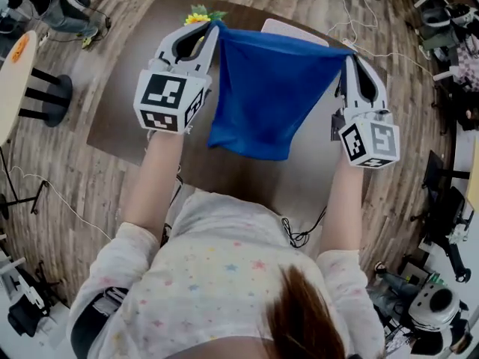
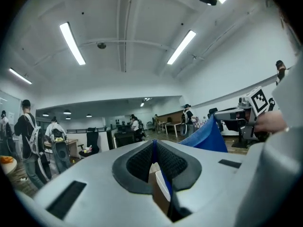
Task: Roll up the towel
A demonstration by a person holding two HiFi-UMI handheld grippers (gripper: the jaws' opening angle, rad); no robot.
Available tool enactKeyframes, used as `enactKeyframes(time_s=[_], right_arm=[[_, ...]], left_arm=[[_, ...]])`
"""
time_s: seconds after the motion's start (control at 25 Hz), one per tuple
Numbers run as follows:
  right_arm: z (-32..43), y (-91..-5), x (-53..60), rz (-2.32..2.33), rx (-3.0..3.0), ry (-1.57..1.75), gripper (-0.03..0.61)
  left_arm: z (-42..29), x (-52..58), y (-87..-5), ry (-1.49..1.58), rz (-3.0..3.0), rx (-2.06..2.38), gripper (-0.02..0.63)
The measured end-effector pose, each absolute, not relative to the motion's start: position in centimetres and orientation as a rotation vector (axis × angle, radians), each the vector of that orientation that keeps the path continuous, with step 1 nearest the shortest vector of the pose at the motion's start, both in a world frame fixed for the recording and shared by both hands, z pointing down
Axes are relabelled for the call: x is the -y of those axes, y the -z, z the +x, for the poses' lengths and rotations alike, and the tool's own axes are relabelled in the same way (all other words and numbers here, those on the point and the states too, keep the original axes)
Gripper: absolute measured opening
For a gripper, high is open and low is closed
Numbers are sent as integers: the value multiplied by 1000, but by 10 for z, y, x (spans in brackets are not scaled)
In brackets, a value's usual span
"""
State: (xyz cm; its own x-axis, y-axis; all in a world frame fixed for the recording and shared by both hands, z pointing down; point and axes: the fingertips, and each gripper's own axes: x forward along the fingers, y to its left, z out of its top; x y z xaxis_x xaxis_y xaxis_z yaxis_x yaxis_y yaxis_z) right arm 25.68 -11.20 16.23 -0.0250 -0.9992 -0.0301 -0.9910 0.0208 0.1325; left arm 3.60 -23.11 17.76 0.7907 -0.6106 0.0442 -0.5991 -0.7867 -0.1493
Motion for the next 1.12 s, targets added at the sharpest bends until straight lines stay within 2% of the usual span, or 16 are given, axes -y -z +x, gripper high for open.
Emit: enactKeyframes(time_s=[0.4,0.8,1.12], right_arm=[[275,-291,147,2111,2042,-106,17],[252,-402,104,2002,1970,-407,17],[232,-448,69,1940,1965,-579,17]], left_arm=[[58,271,-297,361,-3006,-921,23],[41,241,-402,620,-3126,-879,25],[24,204,-450,780,-3197,-845,25]])
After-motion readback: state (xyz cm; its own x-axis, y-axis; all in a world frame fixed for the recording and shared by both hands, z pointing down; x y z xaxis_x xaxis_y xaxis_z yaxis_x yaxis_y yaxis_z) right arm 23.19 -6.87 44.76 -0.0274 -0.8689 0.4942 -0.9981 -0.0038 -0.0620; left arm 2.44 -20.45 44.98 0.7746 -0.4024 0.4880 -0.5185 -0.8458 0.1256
